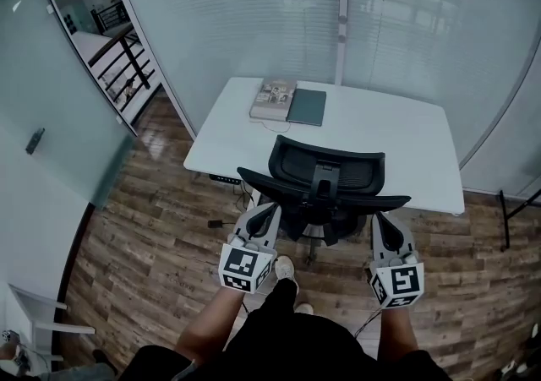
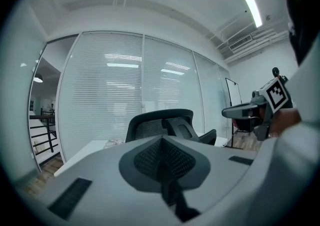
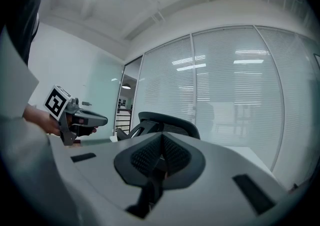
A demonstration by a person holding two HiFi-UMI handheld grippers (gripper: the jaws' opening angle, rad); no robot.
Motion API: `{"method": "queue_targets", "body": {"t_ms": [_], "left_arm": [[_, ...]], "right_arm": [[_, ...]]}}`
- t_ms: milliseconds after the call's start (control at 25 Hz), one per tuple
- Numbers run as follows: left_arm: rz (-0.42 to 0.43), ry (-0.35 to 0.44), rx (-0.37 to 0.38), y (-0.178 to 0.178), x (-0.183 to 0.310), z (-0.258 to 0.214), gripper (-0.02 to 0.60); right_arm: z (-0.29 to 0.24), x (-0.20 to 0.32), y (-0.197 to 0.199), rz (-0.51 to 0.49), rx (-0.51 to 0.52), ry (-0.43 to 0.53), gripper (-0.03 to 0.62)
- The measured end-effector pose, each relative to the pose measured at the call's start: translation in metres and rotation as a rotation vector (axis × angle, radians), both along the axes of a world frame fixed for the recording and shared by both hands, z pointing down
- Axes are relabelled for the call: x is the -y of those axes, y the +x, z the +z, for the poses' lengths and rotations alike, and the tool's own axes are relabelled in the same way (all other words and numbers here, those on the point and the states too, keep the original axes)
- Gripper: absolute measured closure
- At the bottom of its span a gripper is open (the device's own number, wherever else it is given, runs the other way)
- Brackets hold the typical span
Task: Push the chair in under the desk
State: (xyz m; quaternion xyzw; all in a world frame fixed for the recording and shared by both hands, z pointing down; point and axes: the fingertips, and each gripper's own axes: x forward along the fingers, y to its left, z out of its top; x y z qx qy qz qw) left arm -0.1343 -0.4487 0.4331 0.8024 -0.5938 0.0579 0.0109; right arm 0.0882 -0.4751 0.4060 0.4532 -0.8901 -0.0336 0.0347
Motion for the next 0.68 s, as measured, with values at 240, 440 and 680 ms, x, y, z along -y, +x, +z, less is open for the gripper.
{"method": "queue_targets", "body": {"t_ms": [240, 440, 680], "left_arm": [[0.008, -0.004, 0.01, 0.0049, -0.0031, 0.0024, 0.568], [0.008, -0.007, 0.013, 0.0054, -0.0016, 0.0024, 0.568], [0.013, -0.012, 0.018, 0.0084, 0.0028, 0.0072, 0.568]], "right_arm": [[0.0075, -0.0044, -0.0021, -0.013, -0.002, -0.011, 0.591], [0.0083, -0.0038, -0.0063, -0.029, -0.009, -0.013, 0.592], [0.0091, -0.0021, -0.0084, -0.034, -0.03, -0.004, 0.592]]}}
